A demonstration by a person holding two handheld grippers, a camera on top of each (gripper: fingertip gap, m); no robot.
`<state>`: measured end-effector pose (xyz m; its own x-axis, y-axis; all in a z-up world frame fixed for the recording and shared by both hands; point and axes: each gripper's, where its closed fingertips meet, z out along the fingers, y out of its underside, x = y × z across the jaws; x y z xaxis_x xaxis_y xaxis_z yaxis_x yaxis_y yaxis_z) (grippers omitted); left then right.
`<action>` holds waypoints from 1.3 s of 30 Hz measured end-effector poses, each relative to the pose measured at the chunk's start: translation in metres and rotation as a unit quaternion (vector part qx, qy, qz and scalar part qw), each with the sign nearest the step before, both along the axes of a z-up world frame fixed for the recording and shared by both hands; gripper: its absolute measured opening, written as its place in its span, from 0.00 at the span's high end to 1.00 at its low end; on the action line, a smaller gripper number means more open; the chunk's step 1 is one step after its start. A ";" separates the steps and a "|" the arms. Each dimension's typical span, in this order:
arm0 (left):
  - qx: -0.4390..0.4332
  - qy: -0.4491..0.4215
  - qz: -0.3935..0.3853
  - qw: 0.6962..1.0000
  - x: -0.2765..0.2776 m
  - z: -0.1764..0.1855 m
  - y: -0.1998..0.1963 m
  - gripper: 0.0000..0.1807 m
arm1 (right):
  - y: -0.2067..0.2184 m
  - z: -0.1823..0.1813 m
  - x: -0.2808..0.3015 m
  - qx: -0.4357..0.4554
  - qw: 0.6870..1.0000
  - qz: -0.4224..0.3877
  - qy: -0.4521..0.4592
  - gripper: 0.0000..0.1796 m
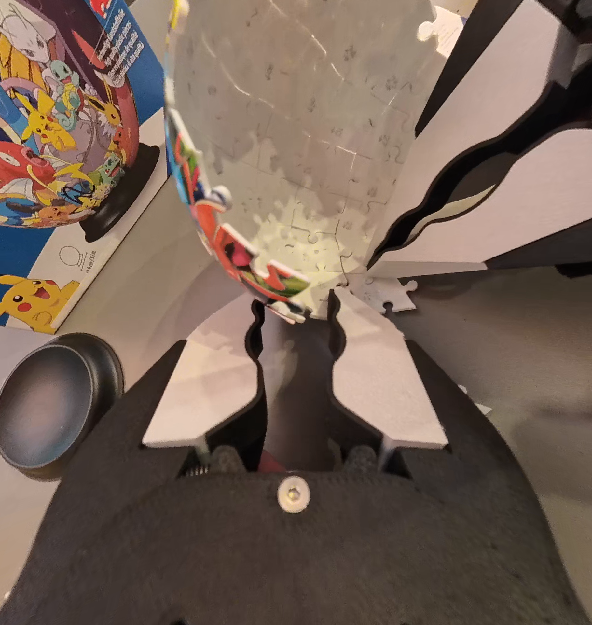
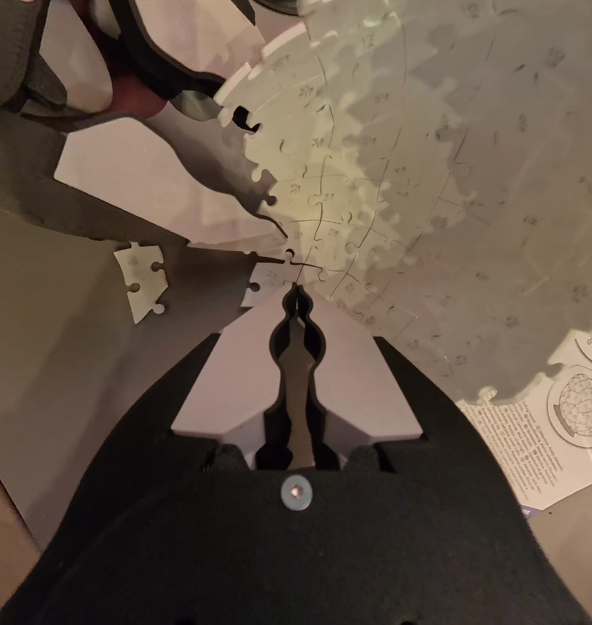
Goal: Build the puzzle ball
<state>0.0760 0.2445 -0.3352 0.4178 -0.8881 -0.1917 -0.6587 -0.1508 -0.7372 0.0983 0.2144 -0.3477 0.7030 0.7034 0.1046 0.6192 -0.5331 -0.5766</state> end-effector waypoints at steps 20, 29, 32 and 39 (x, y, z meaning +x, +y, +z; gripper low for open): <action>0.033 0.022 0.034 0.999 0.002 -0.001 -0.005 0.82 | -0.001 0.001 0.000 0.020 1.000 -0.009 0.006 1.00; 0.048 0.040 0.038 0.997 0.004 -0.004 -0.007 0.85 | 0.000 0.001 -0.001 0.041 0.999 -0.008 0.007 1.00; 0.042 0.038 0.039 0.998 0.004 -0.004 -0.007 0.85 | 0.000 0.000 -0.001 0.048 0.999 -0.005 0.002 1.00; 0.034 0.036 0.040 0.998 0.004 -0.005 -0.006 0.85 | 0.000 0.001 -0.001 0.062 0.998 0.005 -0.001 1.00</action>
<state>0.0799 0.2381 -0.3398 0.4701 -0.8364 -0.2819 -0.6984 -0.1573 -0.6982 0.0976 0.2145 -0.3467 0.6960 0.6917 0.1930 0.6252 -0.4513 -0.6368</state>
